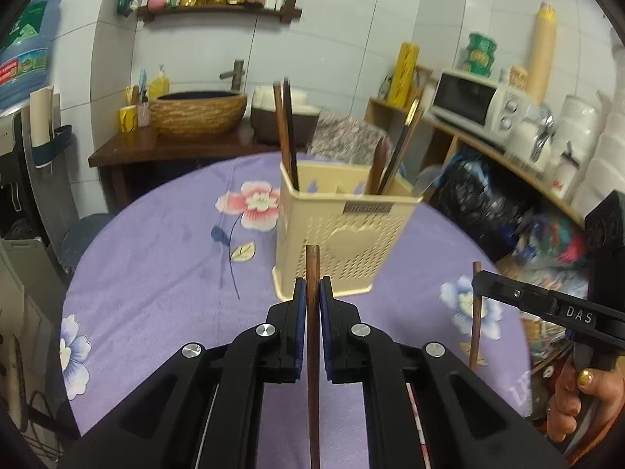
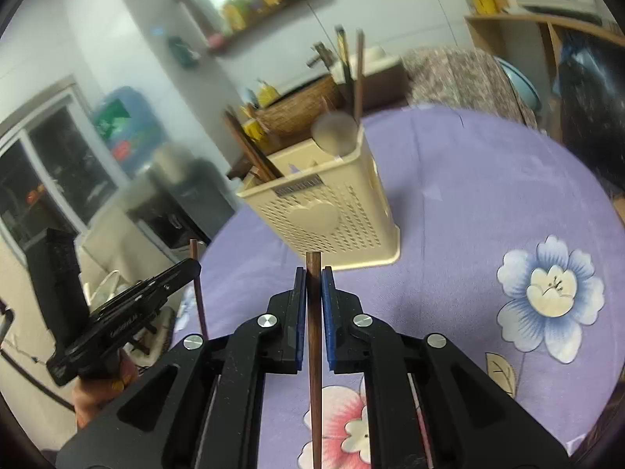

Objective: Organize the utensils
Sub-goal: 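Lift both wooden chopsticks and lower them into the cream holder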

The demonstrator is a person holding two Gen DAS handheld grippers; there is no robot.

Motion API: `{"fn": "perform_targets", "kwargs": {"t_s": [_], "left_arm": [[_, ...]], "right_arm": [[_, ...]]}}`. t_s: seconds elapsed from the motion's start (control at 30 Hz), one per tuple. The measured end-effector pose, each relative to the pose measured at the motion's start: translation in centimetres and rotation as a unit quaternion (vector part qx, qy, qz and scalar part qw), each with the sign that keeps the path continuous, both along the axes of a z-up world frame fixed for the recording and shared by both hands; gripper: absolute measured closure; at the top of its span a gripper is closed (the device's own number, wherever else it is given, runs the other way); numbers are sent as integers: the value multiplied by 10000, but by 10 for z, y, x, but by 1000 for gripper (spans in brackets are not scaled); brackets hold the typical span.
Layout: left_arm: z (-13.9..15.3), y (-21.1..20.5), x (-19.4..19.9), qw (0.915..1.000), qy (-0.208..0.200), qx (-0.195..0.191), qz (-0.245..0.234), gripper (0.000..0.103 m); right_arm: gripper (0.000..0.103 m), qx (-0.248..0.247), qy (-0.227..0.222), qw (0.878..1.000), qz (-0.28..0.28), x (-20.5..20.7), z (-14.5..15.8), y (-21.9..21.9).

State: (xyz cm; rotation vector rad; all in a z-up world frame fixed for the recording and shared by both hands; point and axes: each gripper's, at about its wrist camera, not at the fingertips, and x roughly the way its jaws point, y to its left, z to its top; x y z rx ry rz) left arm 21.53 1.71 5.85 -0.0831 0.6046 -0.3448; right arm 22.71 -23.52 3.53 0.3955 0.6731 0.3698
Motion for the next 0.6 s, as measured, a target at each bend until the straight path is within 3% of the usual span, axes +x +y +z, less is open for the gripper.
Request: {"fn": "perform_targets", "kwargs": {"t_s": [0.1, 0.23, 0.6], "left_arm": [[22, 9, -11, 9996, -252, -150, -32, 95], [27, 7, -12, 9992, -275, -219, -213, 95], [34, 12, -20, 9987, -377, -244, -233, 95]], "right_arm": [[95, 97, -254, 9995, 190, -19, 23, -8], [95, -84, -533, 9980, 319, -34, 44, -10], [95, -294, -663, 9966, 392, -35, 56, -5]]}}
